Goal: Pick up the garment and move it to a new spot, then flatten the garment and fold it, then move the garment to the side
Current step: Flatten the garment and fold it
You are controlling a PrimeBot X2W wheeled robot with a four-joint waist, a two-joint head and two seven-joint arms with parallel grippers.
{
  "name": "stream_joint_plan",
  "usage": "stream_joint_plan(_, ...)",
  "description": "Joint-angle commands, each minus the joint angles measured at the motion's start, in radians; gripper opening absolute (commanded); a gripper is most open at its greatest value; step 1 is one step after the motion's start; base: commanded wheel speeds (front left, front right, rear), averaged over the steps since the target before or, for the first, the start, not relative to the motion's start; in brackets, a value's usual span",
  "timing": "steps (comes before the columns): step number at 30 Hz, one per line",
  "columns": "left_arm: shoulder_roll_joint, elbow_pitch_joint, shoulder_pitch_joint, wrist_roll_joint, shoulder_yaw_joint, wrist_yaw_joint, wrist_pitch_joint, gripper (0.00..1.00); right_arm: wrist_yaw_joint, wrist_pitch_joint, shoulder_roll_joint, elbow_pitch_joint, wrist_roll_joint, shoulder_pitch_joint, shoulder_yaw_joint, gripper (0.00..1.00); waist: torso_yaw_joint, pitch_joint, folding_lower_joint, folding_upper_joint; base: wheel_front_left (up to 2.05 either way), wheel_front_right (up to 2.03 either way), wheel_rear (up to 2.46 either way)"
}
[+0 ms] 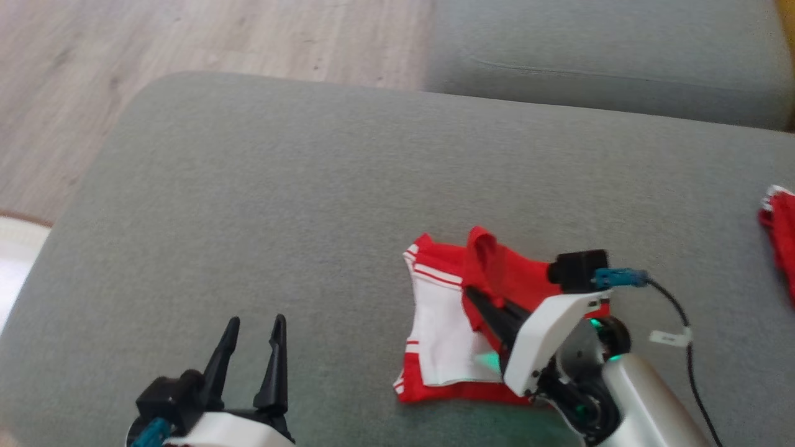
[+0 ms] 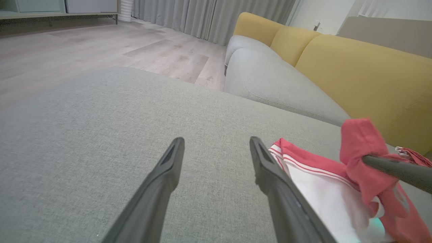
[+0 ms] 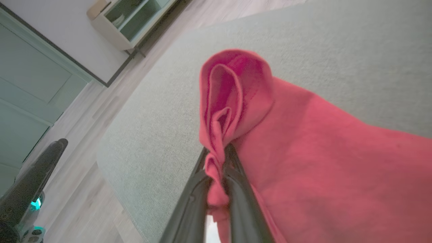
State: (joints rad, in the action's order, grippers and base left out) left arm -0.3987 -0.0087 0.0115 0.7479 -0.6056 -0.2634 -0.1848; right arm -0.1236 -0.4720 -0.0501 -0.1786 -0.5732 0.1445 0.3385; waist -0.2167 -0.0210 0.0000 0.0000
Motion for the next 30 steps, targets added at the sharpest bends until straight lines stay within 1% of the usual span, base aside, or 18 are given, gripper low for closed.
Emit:
stream_joint_plan(1,-0.013,-0.031,-0.039,-0.008,0.028,0.005,0.000,1.00,-0.007,0.021,0.000,-0.001,-0.012,0.066,0.043,0.00,-0.029,-0.004,0.0000,0.0000,0.00,0.00,0.00)
stream_joint_plan(6,-0.004,-0.023,-0.046,-0.011,0.014,0.009,0.002,1.00,-0.007,0.061,0.000,-0.121,-0.030,0.114,0.083,0.00,-0.059,-0.006,0.0000,0.0000,0.00,0.00,0.00)
stream_joint_plan(7,-0.003,-0.021,-0.046,-0.011,0.012,0.009,0.001,1.00,-0.007,0.070,0.000,-0.144,-0.035,0.124,0.092,0.15,-0.062,-0.006,0.0000,0.0000,0.00,0.00,0.00)
stream_joint_plan(8,-0.002,-0.019,-0.047,-0.011,0.011,0.009,0.001,1.00,-0.007,0.079,0.000,-0.162,-0.041,0.133,0.102,0.44,-0.065,-0.005,0.0000,0.0000,0.00,0.00,0.00)
stream_joint_plan(9,-0.001,-0.018,-0.047,-0.012,0.009,0.010,0.001,1.00,-0.007,0.091,0.000,-0.174,-0.053,0.141,0.113,0.96,-0.066,-0.005,0.0000,0.0000,0.00,0.00,0.00)
stream_joint_plan(10,0.000,-0.016,-0.046,-0.011,0.008,0.009,0.000,1.00,-0.007,0.103,0.000,-0.182,-0.072,0.146,0.126,1.00,-0.067,-0.003,0.0000,0.0000,0.00,0.00,0.00)
stream_joint_plan(15,0.005,-0.008,-0.042,-0.009,0.001,0.011,-0.002,1.00,-0.007,0.161,0.000,-0.182,-0.179,0.179,0.187,1.00,-0.051,0.005,0.0000,0.0000,0.00,0.00,0.00)
stream_joint_plan(17,0.009,-0.005,-0.043,-0.009,-0.005,0.015,-0.002,1.00,-0.007,0.193,0.000,-0.173,-0.192,0.195,0.197,1.00,-0.040,0.009,0.0000,0.0000,0.00,0.00,0.00)
stream_joint_plan(19,0.013,-0.002,-0.046,-0.011,-0.011,0.017,-0.003,1.00,-0.007,0.236,0.000,-0.170,-0.173,0.210,0.187,1.00,-0.027,0.013,0.0000,0.0000,0.00,0.00,0.00)
stream_joint_plan(21,0.018,0.001,-0.052,-0.014,-0.016,0.019,-0.004,1.00,-0.007,0.276,0.000,-0.172,-0.130,0.220,0.160,1.00,-0.013,0.017,0.0000,0.0000,0.00,0.00,0.00)
stream_joint_plan(23,0.021,0.005,-0.060,-0.018,-0.022,0.021,-0.003,1.00,-0.007,0.315,0.000,-0.172,-0.054,0.227,0.119,1.00,0.003,0.020,0.0000,0.0000,0.00,0.00,0.00)
stream_joint_plan(27,0.031,0.013,-0.084,-0.025,-0.028,0.023,-0.001,1.00,-0.007,0.379,0.000,-0.155,0.126,0.207,-0.001,1.00,0.033,0.029,0.0000,0.0000,0.00,0.00,0.00)
stream_joint_plan(30,0.039,0.022,-0.100,-0.027,-0.027,0.020,-0.001,1.00,-0.007,0.403,0.000,-0.121,0.240,0.160,-0.089,1.00,0.055,0.036,0.0000,0.0000,0.00,0.00,0.00)
